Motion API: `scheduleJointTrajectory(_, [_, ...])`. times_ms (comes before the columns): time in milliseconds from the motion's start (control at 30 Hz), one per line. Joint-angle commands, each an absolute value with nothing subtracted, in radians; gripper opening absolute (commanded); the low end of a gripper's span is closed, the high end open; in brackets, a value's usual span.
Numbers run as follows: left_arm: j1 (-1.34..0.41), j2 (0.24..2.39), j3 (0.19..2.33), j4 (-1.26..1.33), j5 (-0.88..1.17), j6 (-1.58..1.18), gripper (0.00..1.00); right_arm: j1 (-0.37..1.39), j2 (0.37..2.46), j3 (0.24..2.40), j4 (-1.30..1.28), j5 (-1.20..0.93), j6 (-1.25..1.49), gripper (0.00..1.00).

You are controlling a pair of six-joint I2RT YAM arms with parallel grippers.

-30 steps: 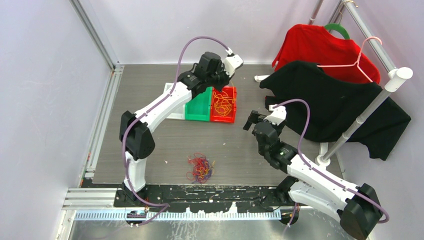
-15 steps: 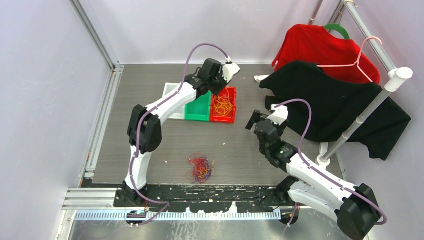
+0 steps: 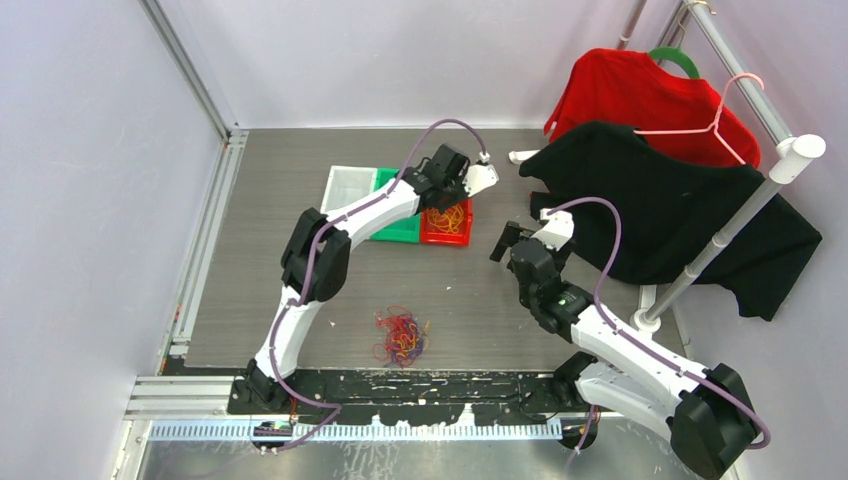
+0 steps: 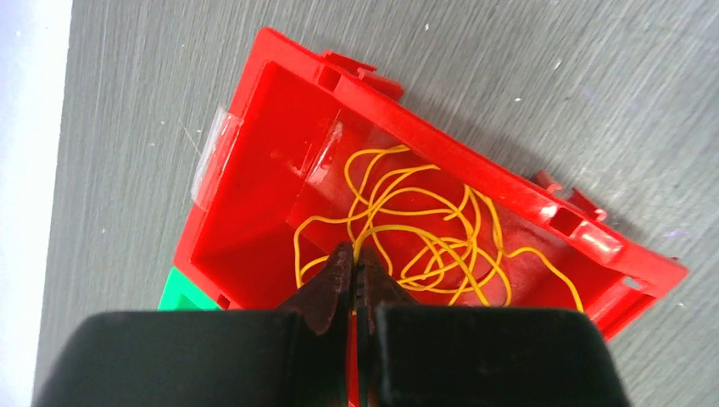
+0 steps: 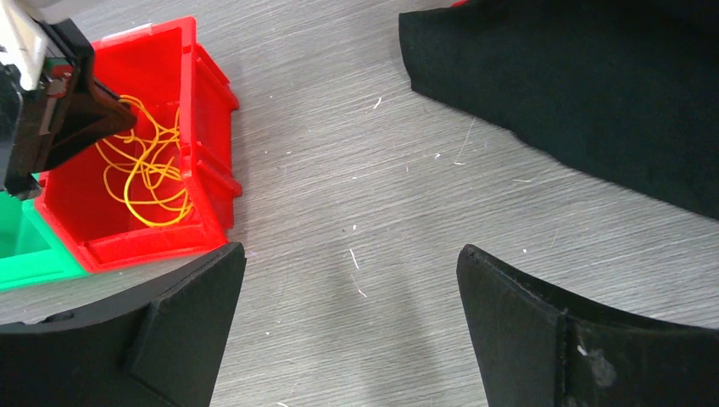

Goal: Untangle the cables

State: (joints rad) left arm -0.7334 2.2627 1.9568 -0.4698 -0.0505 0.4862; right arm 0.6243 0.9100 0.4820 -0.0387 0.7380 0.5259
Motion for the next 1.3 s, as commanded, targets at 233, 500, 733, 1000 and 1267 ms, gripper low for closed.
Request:
scheduleJointTrajectory(233, [-0.749, 2.272, 2.101, -0.547, -0.145, 0.617, 0.34, 0.62, 0.902, 0.502, 0.0, 0.718, 0.544, 0.99])
scheduleJointTrajectory(500, [-0.746, 2.25, 2.162, -0.69, -0.129, 0.64, 0.55, 0.618, 0.877, 0.534, -0.057, 0.742, 0.55, 0.96])
scheduleJointTrajectory(733, [-0.709, 2.248, 2.237, -0.782, -0.063, 0.651, 0.56, 0.62, 0.855, 0.538, -0.039, 0.636, 0.555, 0.96])
scheduleJointTrajectory(1000, [-0.673, 2.273, 2.244, -0.76, -0.02, 0.581, 0.5, 0.603, 1.072, 0.614, 0.189, 0.258, 0.574, 0.99])
scheduleJointTrajectory(1267, [-0.656, 2.327, 2.27, -0.727, 0.026, 0.541, 0.45, 0.478, 1.362, 0.723, 0.405, -0.007, 0.78, 0.86])
